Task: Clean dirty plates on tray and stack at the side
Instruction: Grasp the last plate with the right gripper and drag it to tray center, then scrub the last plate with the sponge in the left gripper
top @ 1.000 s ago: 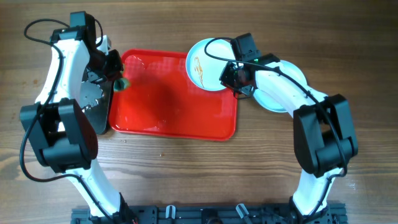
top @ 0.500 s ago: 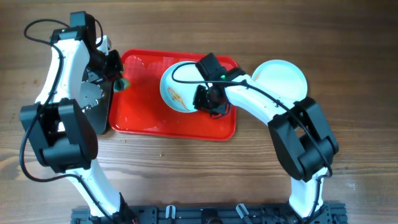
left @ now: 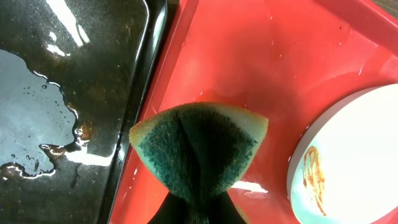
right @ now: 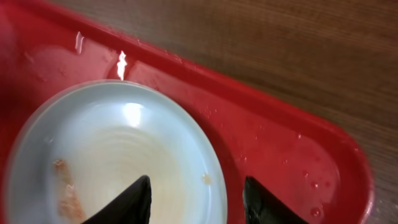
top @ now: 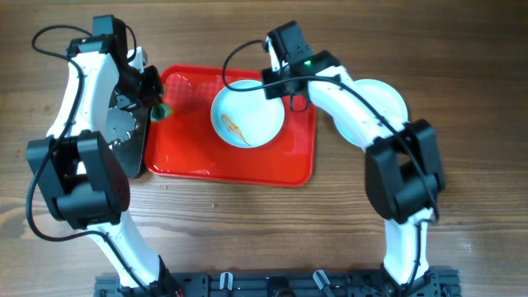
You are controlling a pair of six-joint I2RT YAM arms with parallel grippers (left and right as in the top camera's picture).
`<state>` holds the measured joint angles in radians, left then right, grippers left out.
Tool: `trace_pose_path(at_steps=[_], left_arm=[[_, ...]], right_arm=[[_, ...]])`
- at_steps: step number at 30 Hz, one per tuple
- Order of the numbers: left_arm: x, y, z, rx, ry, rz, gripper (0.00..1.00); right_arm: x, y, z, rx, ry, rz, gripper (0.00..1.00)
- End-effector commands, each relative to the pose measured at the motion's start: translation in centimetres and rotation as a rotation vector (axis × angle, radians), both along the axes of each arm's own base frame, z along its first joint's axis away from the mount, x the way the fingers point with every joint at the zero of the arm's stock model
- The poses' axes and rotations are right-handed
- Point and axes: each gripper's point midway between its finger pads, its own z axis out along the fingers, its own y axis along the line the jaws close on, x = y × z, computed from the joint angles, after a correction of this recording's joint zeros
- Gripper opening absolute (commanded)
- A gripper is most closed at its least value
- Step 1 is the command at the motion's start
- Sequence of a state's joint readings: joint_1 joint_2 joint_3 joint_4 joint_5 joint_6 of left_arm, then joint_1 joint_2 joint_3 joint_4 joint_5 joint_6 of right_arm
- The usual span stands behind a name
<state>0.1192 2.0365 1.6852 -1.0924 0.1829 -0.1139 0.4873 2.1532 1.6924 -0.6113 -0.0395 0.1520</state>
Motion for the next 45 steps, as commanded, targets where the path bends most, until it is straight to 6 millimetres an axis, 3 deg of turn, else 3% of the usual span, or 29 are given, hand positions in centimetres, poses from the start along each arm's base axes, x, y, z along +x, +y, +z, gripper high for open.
trace_pose_path(at_steps=[1, 6, 8, 15, 18, 21, 25, 26, 29, 30, 33, 37, 41, 45], left_arm=[[0.5, 0.3, 1.3, 0.005, -0.038, 0.012, 0.04], [0.6, 0.3, 1.3, 0.005, -0.039, 0.012, 0.04], [0.6, 0.3, 1.3, 0.005, -0.039, 0.012, 0.04], [1.0, 0.2, 1.4, -0.004, -0.059, 0.010, 0.04], [1.3, 0.2, 1.5, -0.002, -0.070, 0.010, 0.04], [1.3, -0.1, 1.5, -0.003, -0.071, 0.003, 0.04], [1.4, -1.9, 1.5, -0.004, -0.070, -0.038, 0.04], [1.4, -2.7, 1.5, -0.005, -0.071, -0.057, 0.04], [1.2, -5.1, 1.5, -0.007, -0.071, -0.112, 0.04], [1.2, -6.0, 1.5, -0.007, -0.071, -0.133, 0.04], [0.9, -7.8, 1.1, -0.009, -0.058, -0.174, 0.04], [-0.2, -9.0, -1.7, -0.028, 0.011, -0.077, 0.04], [-0.9, -10.3, -4.0, -0.019, 0.014, -0.098, 0.04], [-1.2, -9.6, -7.4, 0.054, -0.024, -0.096, 0.04]], right_arm=[[0.3, 0.3, -3.2, -0.060, 0.007, 0.089, 0.36], [0.2, 0.0, -3.9, -0.059, 0.022, 0.039, 0.33], [0.0, -0.1, -4.2, -0.049, 0.044, 0.012, 0.26], [-2.4, -0.6, -7.2, -0.038, 0.201, -0.100, 0.24], [-5.0, -0.3, -7.6, 0.031, 0.357, -0.223, 0.06], [-8.5, -1.5, -8.1, 0.010, 0.539, -0.460, 0.04], [-10.9, 0.2, -8.0, 0.007, 0.611, -0.421, 0.04], [-10.9, 0.6, -8.0, 0.006, 0.597, -0.408, 0.04], [-9.7, 1.2, -8.0, 0.026, 0.542, -0.359, 0.31], [-9.3, 1.0, -8.0, 0.025, 0.525, -0.345, 0.31], [-8.4, 0.5, -8.0, 0.012, 0.484, -0.345, 0.04], [-7.9, 0.8, -8.1, 0.037, 0.470, -0.340, 0.04], [-8.7, 1.9, -9.3, 0.106, 0.503, -0.308, 0.04], [-8.8, 2.2, -9.3, 0.119, 0.503, -0.279, 0.04]])
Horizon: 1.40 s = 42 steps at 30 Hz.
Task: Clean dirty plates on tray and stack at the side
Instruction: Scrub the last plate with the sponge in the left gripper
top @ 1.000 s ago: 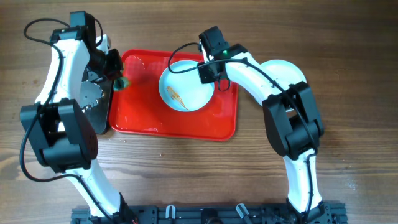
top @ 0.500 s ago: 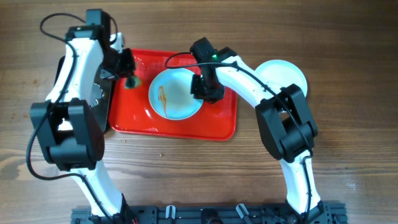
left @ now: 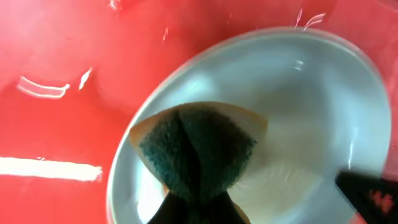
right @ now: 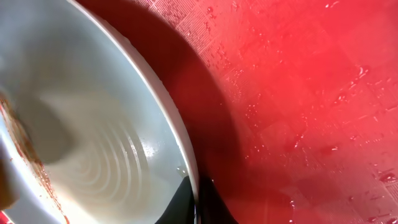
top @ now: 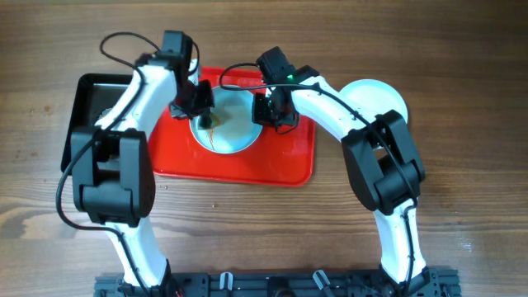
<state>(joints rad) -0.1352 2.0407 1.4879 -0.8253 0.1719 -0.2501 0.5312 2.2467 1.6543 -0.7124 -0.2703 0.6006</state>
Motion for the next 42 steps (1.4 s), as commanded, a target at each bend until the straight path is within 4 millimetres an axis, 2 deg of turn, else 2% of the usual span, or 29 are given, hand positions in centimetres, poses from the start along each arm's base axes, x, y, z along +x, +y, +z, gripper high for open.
trace_pose_path(at_steps=[1, 4, 6, 7, 8, 9, 11, 13, 15, 17, 18, 20, 21, 23, 26, 28, 30, 32, 34, 37, 40, 42], left_arm=[[-1.2, 1.5, -3.5, 0.093, 0.008, 0.032, 0.04], [-2.3, 1.9, -5.0, 0.101, 0.027, 0.068, 0.04], [-3.8, -0.1, -5.6, -0.013, 0.087, 0.029, 0.04], [-4.6, -2.2, -5.5, -0.131, 0.119, -0.027, 0.04], [-5.6, -5.1, -4.6, -0.310, 0.136, -0.135, 0.04], [-6.2, -6.4, -4.0, -0.401, 0.147, -0.179, 0.04], [-7.0, -7.7, -3.1, -0.498, 0.165, -0.221, 0.04], [-7.1, -7.5, -3.2, -0.489, 0.168, -0.220, 0.04], [-6.1, -5.3, -4.6, -0.357, 0.159, -0.147, 0.04], [-4.4, 0.3, -6.8, -0.034, 0.133, 0.050, 0.04], [-3.2, 3.2, -7.1, 0.138, 0.077, 0.119, 0.04], [-0.5, 6.6, -6.5, 0.325, -0.055, 0.184, 0.04], [0.4, 7.5, -6.0, 0.376, -0.100, 0.203, 0.04], [1.0, 9.1, -5.3, 0.472, -0.145, 0.282, 0.04], [-2.2, 7.2, -6.5, 0.402, 0.006, 0.170, 0.04], [-5.1, 5.4, -7.1, 0.307, 0.133, 0.071, 0.04], [-8.9, 3.2, -7.0, 0.155, 0.285, -0.091, 0.04], [-11.3, 1.4, -6.3, 0.002, 0.369, -0.199, 0.04], [-11.5, -0.7, -5.5, -0.151, 0.352, -0.276, 0.04], [-9.7, -3.6, -4.8, -0.304, 0.255, -0.299, 0.04], [-8.0, -5.7, -5.1, -0.338, 0.166, -0.345, 0.04], [-7.4, -6.3, -5.8, -0.336, 0.137, -0.366, 0.04]], right_arm=[[-1.9, -0.9, -3.2, -0.052, 0.066, 0.027, 0.04], [-1.9, -0.9, -3.2, -0.052, 0.066, 0.028, 0.04], [-1.9, -0.9, -3.2, -0.052, 0.066, 0.027, 0.04], [-1.9, -0.9, -3.2, -0.052, 0.066, 0.027, 0.04], [-1.9, -0.9, -3.2, -0.052, 0.066, 0.027, 0.04], [-1.9, -0.9, -3.2, -0.052, 0.066, 0.027, 0.04], [-1.9, -0.9, -3.2, -0.053, 0.067, 0.028, 0.04], [-1.9, -0.9, -3.2, -0.052, 0.066, 0.028, 0.04], [-1.9, -0.9, -3.2, -0.053, 0.066, 0.029, 0.04], [-1.9, -0.9, -3.2, -0.053, 0.065, 0.031, 0.04], [-1.9, -0.9, -3.2, -0.053, 0.065, 0.031, 0.04], [-1.9, -0.9, -3.2, -0.052, 0.065, 0.029, 0.04], [-1.9, -0.9, -3.2, -0.052, 0.065, 0.028, 0.04], [-1.9, -0.9, -3.2, -0.053, 0.065, 0.029, 0.04], [-1.9, -1.0, -3.2, -0.053, 0.065, 0.032, 0.04], [-1.9, -1.0, -3.2, -0.053, 0.064, 0.036, 0.04], [-2.0, -1.0, -3.2, -0.056, 0.069, 0.035, 0.04], [-2.0, -1.0, -3.2, -0.056, 0.069, 0.035, 0.04], [-2.0, -1.0, -3.2, -0.056, 0.069, 0.035, 0.04], [-2.2, -1.1, -3.2, -0.061, 0.078, 0.035, 0.04], [-2.5, -1.3, -3.3, -0.067, 0.089, 0.035, 0.04], [-2.5, -1.3, -3.3, -0.067, 0.088, 0.035, 0.04]])
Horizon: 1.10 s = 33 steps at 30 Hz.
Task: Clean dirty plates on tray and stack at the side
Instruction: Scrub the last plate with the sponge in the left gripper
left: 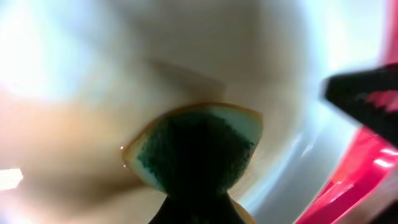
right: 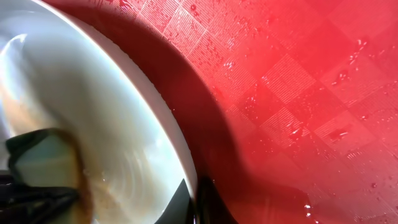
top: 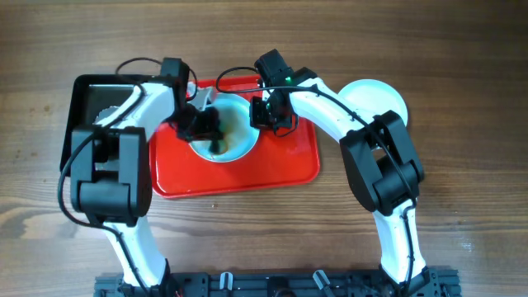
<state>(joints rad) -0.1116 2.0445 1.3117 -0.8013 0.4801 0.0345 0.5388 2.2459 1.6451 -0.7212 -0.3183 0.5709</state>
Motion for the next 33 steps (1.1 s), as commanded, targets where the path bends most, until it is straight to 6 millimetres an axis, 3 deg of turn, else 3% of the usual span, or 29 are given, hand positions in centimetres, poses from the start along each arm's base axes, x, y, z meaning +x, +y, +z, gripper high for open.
trace_pose_path(at_steps=[1, 4, 8, 11, 13, 17, 22, 24, 26, 28, 30, 33], left_arm=[[-1.2, -3.3, -3.2, -0.073, 0.024, -0.095, 0.04], [0.9, -2.1, -4.7, 0.029, -0.025, -0.010, 0.04], [5.1, 4.8, -6.0, 0.420, -0.137, 0.324, 0.04], [6.4, 8.9, -4.6, 0.632, -0.208, 0.467, 0.04], [6.2, 11.0, -2.5, 0.757, -0.209, 0.511, 0.04], [4.3, 10.5, 0.6, 0.750, -0.092, 0.460, 0.04], [2.4, 4.5, 5.2, 0.393, 0.070, 0.252, 0.04], [2.9, 3.8, 7.4, 0.298, 0.071, 0.228, 0.04], [4.9, 5.6, 10.2, 0.277, 0.016, 0.289, 0.04], [6.2, 7.4, 11.7, 0.266, -0.034, 0.341, 0.04], [7.0, 9.1, 12.0, 0.262, -0.056, 0.385, 0.04], [7.2, 11.1, 11.7, 0.264, -0.049, 0.429, 0.04]], right_arm=[[-1.3, -2.0, -3.2, -0.097, 0.057, -0.010, 0.04], [-1.4, -2.0, -3.2, -0.098, 0.059, -0.010, 0.04], [-1.3, -2.0, -3.2, -0.097, 0.057, -0.010, 0.04], [-1.3, -2.0, -3.2, -0.097, 0.057, -0.010, 0.04], [-1.3, -2.0, -3.2, -0.097, 0.057, -0.011, 0.04], [-1.3, -2.0, -3.2, -0.097, 0.057, -0.011, 0.04], [-1.3, -1.9, -3.2, -0.096, 0.056, -0.010, 0.04], [-1.3, -1.9, -3.2, -0.096, 0.056, -0.010, 0.04], [-0.8, -1.6, -3.1, -0.079, 0.030, -0.001, 0.05], [0.0, -1.1, -2.9, -0.058, -0.007, 0.015, 0.16], [0.9, -0.6, -2.6, -0.039, -0.055, 0.032, 0.29], [2.9, 0.2, -2.1, -0.019, -0.157, 0.044, 0.31]])
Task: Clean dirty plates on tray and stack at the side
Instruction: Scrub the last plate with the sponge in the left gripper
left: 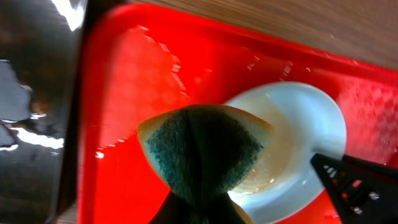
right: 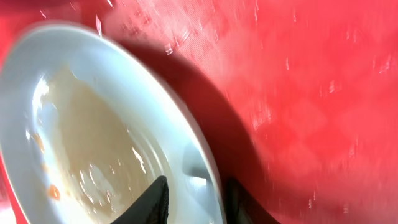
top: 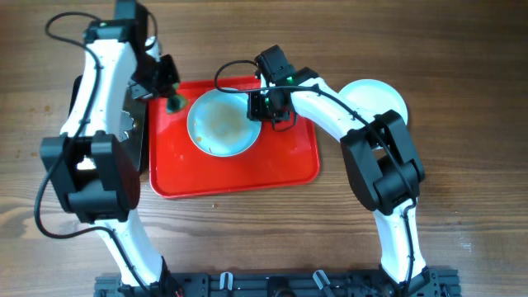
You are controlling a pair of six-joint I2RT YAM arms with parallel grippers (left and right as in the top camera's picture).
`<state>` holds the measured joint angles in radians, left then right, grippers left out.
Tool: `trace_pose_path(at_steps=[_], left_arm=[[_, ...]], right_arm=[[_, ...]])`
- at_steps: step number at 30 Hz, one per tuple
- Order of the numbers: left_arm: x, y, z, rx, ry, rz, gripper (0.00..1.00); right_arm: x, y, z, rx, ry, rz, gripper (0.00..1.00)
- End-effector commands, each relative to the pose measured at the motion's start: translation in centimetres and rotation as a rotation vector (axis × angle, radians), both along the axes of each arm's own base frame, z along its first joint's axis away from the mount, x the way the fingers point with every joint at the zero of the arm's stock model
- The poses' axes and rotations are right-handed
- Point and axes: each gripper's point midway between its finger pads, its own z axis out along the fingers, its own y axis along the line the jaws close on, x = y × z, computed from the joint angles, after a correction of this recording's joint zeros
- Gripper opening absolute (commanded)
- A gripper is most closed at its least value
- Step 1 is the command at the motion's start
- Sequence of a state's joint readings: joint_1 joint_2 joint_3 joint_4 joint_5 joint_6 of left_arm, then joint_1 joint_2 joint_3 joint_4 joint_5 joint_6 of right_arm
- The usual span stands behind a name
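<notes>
A white plate (top: 221, 124) with a thin brownish smear lies on the red tray (top: 247, 173). My left gripper (top: 169, 99) is shut on a green-faced sponge (left: 205, 152), held above the tray's left edge, clear of the plate (left: 298, 137). My right gripper (top: 268, 106) sits at the plate's right rim. In the right wrist view its fingers (right: 158, 199) stand apart, one on each side of the rim of the plate (right: 93, 137), so the right gripper (right: 196, 186) is open. The left gripper (left: 200, 208) is mostly hidden behind the sponge.
A clean white plate (top: 375, 97) rests on the wooden table to the right of the tray. A black wet tray (left: 31, 93) lies against the red tray's left side, largely hidden under my left arm in the overhead view.
My left gripper with the sponge has gone from the plate's middle to the tray's left edge. My right gripper, then shut on the plate's rim, now stands open around it.
First the sponge was held at the tray's left edge and my right gripper was open over the stained plate's rim. Then the right gripper was shut on the rim with the sponge on the plate, then pressed into its middle. Now the stain is a faint smear.
</notes>
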<state>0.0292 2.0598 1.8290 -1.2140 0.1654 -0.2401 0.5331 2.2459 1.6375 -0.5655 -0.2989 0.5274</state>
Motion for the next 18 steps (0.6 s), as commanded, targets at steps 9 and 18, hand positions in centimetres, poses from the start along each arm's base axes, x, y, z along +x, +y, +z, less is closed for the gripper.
trace_pose_path(at_steps=[9, 18], left_arm=[[0.7, 0.9, 1.1, -0.018, -0.049, 0.002, 0.04], [0.4, 0.8, 0.9, -0.019, -0.038, 0.000, 0.04]], right_arm=[[0.3, -2.8, 2.3, -0.111, -0.079, -0.005, 0.04], [1.1, -6.5, 13.4, -0.279, -0.373, -0.057, 0.04]])
